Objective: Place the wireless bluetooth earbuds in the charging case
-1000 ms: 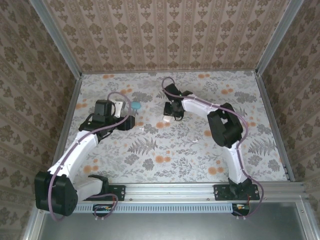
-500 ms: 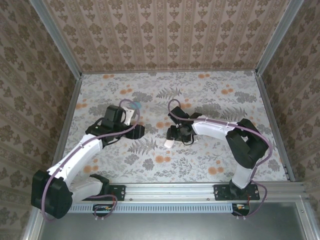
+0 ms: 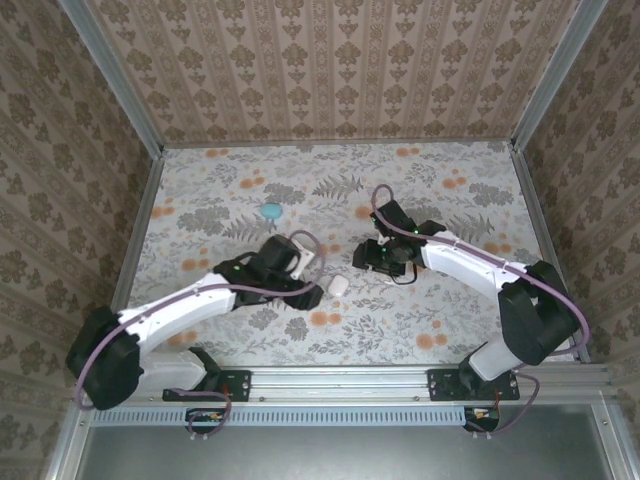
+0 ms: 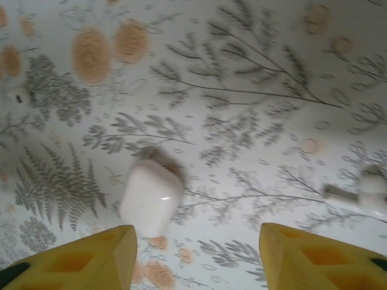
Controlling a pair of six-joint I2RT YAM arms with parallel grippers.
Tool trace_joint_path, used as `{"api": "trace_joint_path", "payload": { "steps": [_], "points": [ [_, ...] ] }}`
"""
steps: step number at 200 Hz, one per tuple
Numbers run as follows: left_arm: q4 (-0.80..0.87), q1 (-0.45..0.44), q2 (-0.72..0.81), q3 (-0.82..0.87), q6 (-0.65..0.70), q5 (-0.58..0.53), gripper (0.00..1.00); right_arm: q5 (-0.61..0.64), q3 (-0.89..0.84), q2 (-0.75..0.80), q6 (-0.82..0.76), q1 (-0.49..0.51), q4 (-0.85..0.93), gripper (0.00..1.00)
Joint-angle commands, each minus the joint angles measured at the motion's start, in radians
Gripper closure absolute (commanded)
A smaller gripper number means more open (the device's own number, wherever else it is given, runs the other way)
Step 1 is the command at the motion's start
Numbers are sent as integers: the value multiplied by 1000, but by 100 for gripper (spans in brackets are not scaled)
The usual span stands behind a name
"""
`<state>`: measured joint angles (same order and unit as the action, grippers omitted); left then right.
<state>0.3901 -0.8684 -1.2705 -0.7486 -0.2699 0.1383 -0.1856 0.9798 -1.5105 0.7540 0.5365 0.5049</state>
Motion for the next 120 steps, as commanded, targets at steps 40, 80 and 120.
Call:
{"api": "trace_joint_path", "payload": {
  "steps": [40,80,120],
  "points": [
    [-38,-72,-321,-189,-14,-50,27,-79,-131,162,12,-95,-37,43],
    [-22,-85,-433,-261,-5,-26,28,-102,-187,227,0,-154,-44,42],
    [11,-98,-509,-301,1,-48,29,-125,-213,244,-7,-187,-58,42]
  ]
}}
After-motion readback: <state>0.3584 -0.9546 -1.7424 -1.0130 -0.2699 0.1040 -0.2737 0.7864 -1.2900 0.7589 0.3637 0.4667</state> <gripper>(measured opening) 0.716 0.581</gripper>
